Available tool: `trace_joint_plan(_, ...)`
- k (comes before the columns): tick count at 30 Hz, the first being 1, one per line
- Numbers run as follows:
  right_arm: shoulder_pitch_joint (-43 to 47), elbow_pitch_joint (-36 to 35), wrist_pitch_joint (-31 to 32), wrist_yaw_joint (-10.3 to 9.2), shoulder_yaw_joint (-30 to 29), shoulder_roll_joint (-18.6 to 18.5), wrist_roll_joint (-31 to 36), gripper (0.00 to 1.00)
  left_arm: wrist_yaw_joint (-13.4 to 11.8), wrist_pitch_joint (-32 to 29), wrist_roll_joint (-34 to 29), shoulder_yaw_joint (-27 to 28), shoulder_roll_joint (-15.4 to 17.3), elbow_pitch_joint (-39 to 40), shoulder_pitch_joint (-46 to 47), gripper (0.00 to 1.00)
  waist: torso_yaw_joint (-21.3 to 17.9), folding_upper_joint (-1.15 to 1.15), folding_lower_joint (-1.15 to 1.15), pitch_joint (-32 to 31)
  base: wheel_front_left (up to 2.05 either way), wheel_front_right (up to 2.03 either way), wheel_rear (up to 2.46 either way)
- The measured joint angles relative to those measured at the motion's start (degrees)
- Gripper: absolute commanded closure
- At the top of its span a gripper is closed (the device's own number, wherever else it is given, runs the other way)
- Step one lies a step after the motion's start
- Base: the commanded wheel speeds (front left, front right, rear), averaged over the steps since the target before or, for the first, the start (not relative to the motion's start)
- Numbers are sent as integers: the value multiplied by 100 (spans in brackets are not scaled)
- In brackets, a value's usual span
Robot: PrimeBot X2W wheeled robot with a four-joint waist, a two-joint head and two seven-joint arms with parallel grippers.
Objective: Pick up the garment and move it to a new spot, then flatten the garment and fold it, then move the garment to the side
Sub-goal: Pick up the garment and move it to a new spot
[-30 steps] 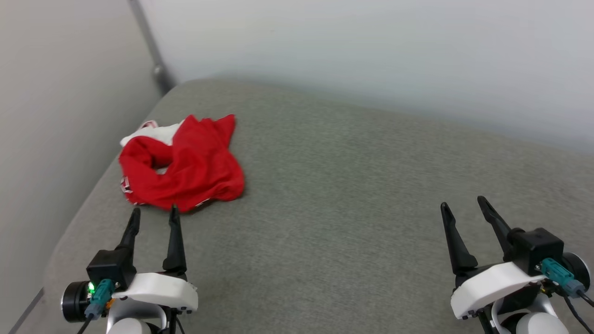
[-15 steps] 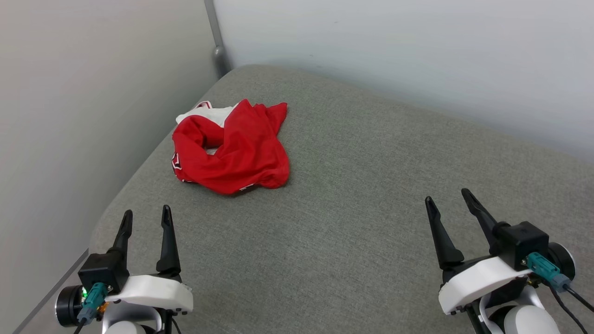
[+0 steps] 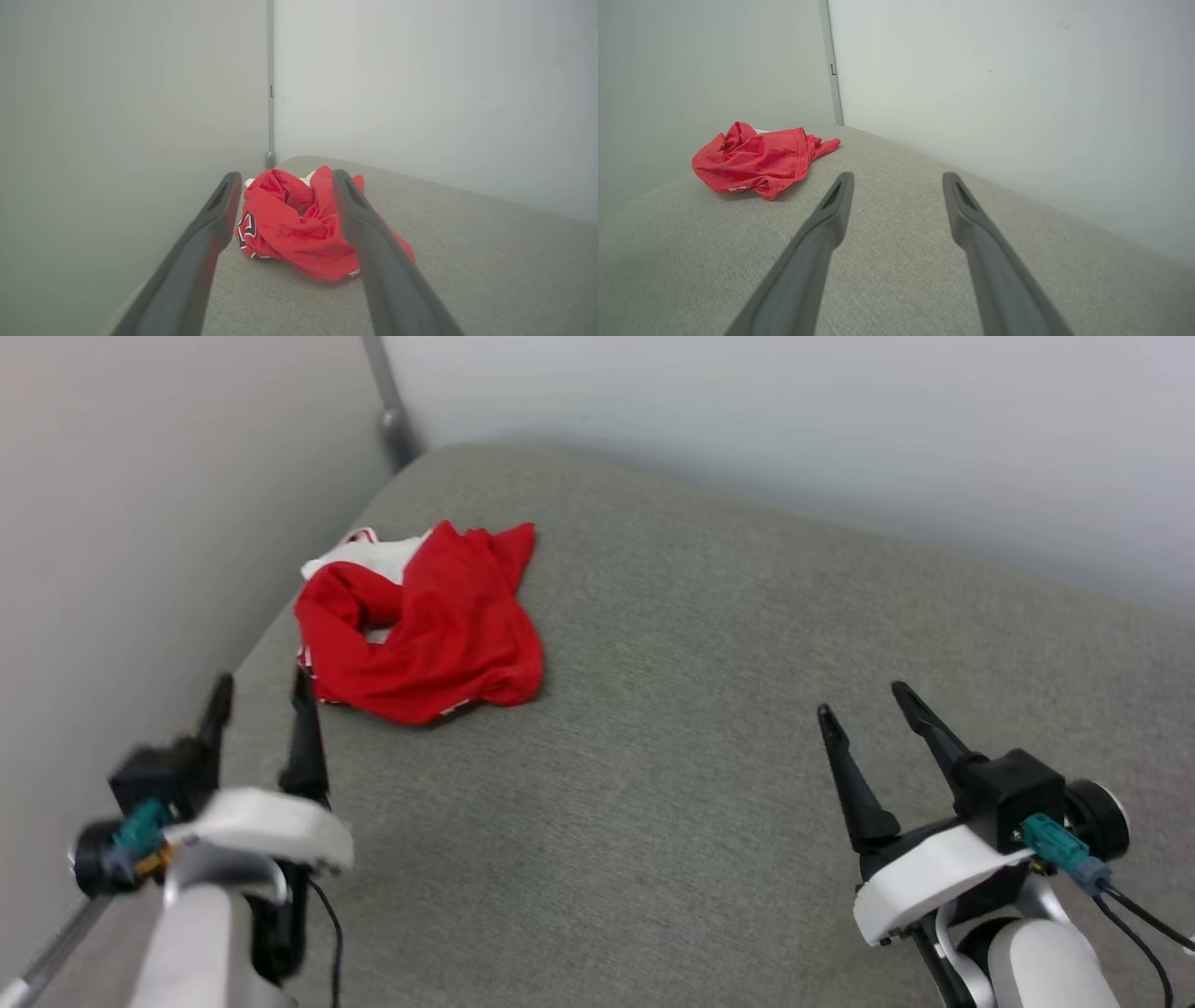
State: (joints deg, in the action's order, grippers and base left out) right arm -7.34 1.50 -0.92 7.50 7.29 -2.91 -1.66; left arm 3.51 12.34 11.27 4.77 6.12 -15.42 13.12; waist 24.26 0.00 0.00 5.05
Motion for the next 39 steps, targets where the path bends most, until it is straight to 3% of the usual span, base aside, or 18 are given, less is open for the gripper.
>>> trace_joint_plan(5, -247, -134, 49, 1, 153, 3, 62, 0, 121, -539, 278, 164, 445, -194, 990, 0, -314, 0, 0, 349, 0, 0, 0)
trace_joint_plan(9, -467, -176, 46, 0, 219, 3, 90, 0, 263, -1165, 560, 263, 991, -536, 1758, 0, -616, 0, 0, 708, 0, 0, 0)
trace_joint_plan(19, -852, -137, -133, 0, 210, 1, 67, 0, 387, -3879, 1568, 109, 2157, -1797, 2492, 0, -1360, 0, 2, 1696, 0, 0, 0)
trace_joint_plan(23, -952, -64, -221, 0, 204, 1, 16, 0, 389, -4723, 1951, 125, 2376, -2250, 2481, 0, -1592, 0, 2, 2032, 0, 0, 0)
trace_joint_plan(29, -1060, 62, -326, 0, 190, 1, -10, 0, 389, -5505, 2480, 194, 2559, -2492, 2532, 0, -1817, 0, 1, 2323, 0, 0, 0)
trace_joint_plan(30, -1083, 67, -338, 0, 178, 1, -15, 0, 388, -5557, 2539, 208, 2576, -2499, 2536, 50, -1833, 0, 1, 2341, 0, 0, 0)
trace_joint_plan(32, -1120, 92, -355, 0, 147, 1, 15, 0, 388, -5530, 2532, 185, 2586, -2490, 2537, 100, -1830, 0, 1, 2340, 0, 0, 0)
trace_joint_plan(39, -1107, 257, -396, 0, 63, 2, 15, 0, 249, -4687, 2213, 42, 2483, -2488, 2452, 100, -1754, 0, 1, 2053, 0, 0, 0)
